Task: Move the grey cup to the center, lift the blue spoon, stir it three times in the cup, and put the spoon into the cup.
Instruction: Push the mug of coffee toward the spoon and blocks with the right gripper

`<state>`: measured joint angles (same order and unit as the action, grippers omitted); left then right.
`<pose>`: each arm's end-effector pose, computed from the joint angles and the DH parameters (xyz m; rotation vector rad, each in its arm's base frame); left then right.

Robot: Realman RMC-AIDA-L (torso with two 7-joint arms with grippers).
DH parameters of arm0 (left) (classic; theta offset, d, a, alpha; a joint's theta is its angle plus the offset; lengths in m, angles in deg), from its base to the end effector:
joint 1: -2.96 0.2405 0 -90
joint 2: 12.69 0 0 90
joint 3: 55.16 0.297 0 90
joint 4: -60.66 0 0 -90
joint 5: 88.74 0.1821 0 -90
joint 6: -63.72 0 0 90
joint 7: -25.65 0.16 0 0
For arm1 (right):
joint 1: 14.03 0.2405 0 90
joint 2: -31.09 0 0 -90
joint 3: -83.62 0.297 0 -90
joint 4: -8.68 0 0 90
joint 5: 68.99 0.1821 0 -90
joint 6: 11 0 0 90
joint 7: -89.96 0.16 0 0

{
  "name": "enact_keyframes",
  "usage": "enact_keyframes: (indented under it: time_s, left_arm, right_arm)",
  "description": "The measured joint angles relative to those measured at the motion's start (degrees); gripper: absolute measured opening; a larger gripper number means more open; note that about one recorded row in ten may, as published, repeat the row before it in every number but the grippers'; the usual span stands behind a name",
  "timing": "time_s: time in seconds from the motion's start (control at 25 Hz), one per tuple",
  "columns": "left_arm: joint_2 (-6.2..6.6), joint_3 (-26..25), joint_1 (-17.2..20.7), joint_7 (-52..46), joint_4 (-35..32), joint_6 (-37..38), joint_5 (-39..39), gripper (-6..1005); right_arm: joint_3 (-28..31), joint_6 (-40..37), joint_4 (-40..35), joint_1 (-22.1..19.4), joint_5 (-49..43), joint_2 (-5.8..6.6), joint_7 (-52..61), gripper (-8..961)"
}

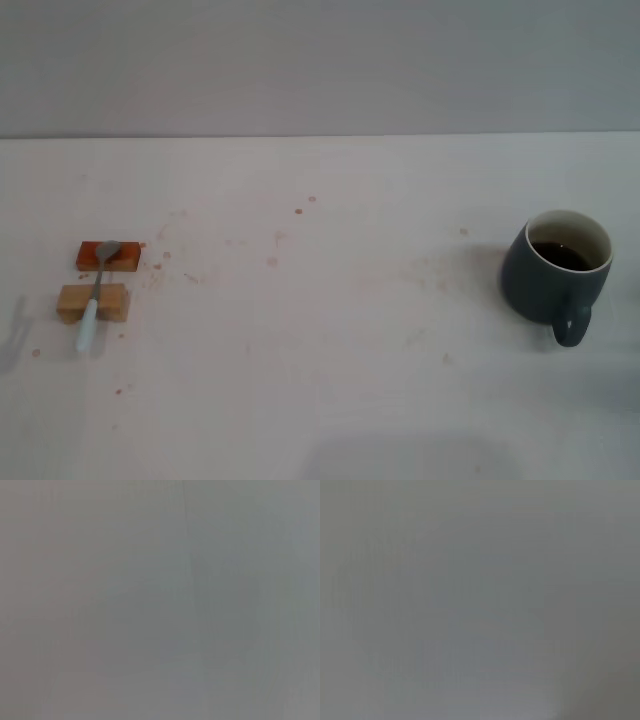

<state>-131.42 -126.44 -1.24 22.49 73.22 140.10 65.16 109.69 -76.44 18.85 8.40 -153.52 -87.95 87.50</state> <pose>-0.4091 0.2269 0.0142 -1.4251 -0.5010 -0.5165 0.4014 0.3208 0.0083 -1.2483 0.7114 0.4875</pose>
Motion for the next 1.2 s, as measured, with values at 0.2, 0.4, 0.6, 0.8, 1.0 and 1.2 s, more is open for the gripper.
enact_keyframes:
  time_s: [0.2,0.4,0.6,0.8,1.0,1.2]
  left_arm:
    - [0.0,-0.05,-0.38,-0.03,0.01,0.0,0.0,824]
    - [0.0,-0.09,-0.72,-0.05,0.01,0.0,-0.03,822]
    - [0.0,-0.09,-1.1,-0.07,0.0,0.02,-0.36,820]
    - [0.0,-0.09,-1.19,-0.12,0.0,0.11,-0.44,818]
    - [0.0,-0.09,-1.19,-0.13,0.0,0.17,-0.45,816]
    - [0.0,-0.09,-1.16,-0.27,0.02,0.32,-0.53,814]
  right_arm:
    - [3.2,5.98,-0.89,2.76,0.06,0.02,0.0,-2]
    - [3.47,9.24,-0.91,4.34,0.08,0.05,-0.09,-2]
    - [2.87,11.74,-0.49,5.54,-0.28,0.04,-0.4,-2]
    - [2.39,11.95,0.42,5.58,-0.59,-0.1,-0.52,-1]
    - [0.35,13.08,1.64,5.77,-0.7,-0.12,-0.54,-1]
    - [-1.06,13.89,2.97,6.12,-1.01,-0.17,-0.57,-1]
